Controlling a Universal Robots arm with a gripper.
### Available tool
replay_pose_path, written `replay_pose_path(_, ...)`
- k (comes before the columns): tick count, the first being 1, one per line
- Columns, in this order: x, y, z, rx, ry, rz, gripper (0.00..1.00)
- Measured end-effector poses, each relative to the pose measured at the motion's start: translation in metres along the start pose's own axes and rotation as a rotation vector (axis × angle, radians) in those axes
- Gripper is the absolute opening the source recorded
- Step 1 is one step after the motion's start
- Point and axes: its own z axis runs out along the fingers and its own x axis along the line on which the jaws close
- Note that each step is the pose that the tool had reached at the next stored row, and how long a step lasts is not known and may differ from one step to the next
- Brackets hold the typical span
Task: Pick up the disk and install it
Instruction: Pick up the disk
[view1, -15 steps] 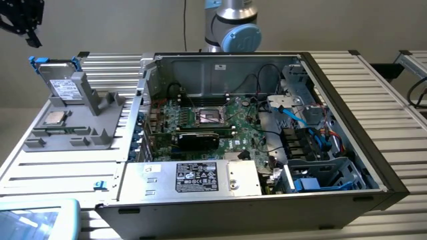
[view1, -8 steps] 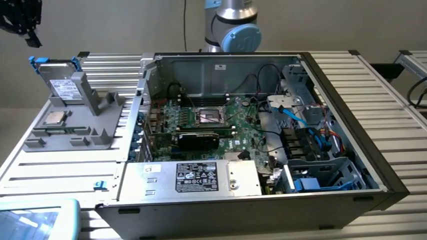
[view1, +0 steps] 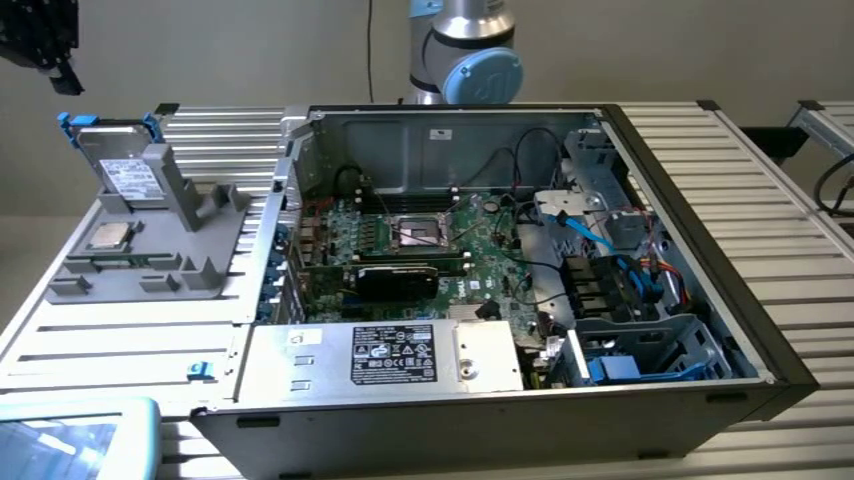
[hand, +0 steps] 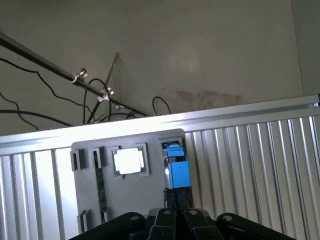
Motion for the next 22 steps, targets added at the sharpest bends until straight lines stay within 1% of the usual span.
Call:
replay_pose_path(3, 0.0001, 0.0000, 0.0001, 0.0005, -0.0029, -0.054, 0.11)
replay_pose_path(5, 0.0001, 0.0000, 0.0001, 0.0000, -0.0077, -0.086, 0.11)
replay_pose_path(6, 0.0001, 0.0000, 0.0001, -0.0003, -0.0112, -0.092, 0.11)
replay_pose_path(7, 0.0001, 0.0001, 0.0001, -0.0004, -0.0122, -0.092, 0.11)
replay_pose_path(14, 0.0001, 0.0000, 0.0001, -0.0004, -0.0122, -0.092, 0.12)
replay_pose_path(17, 0.0001, 0.0000, 0.0001, -0.0004, -0.0122, -0.092, 0.31)
replay_pose_path(18, 0.0001, 0.0000, 0.0001, -0.0005, -0.0122, -0.092, 0.31)
replay_pose_path(20, 0.0001, 0.0000, 0.0004, -0.0005, -0.0122, -0.092, 0.42)
replay_pose_path(21, 0.0001, 0.0000, 0.0008, -0.0003, -0.0121, -0.092, 0.42)
replay_pose_path(22, 0.0000, 0.0000, 0.0018, -0.0001, -0.0104, -0.093, 0.49)
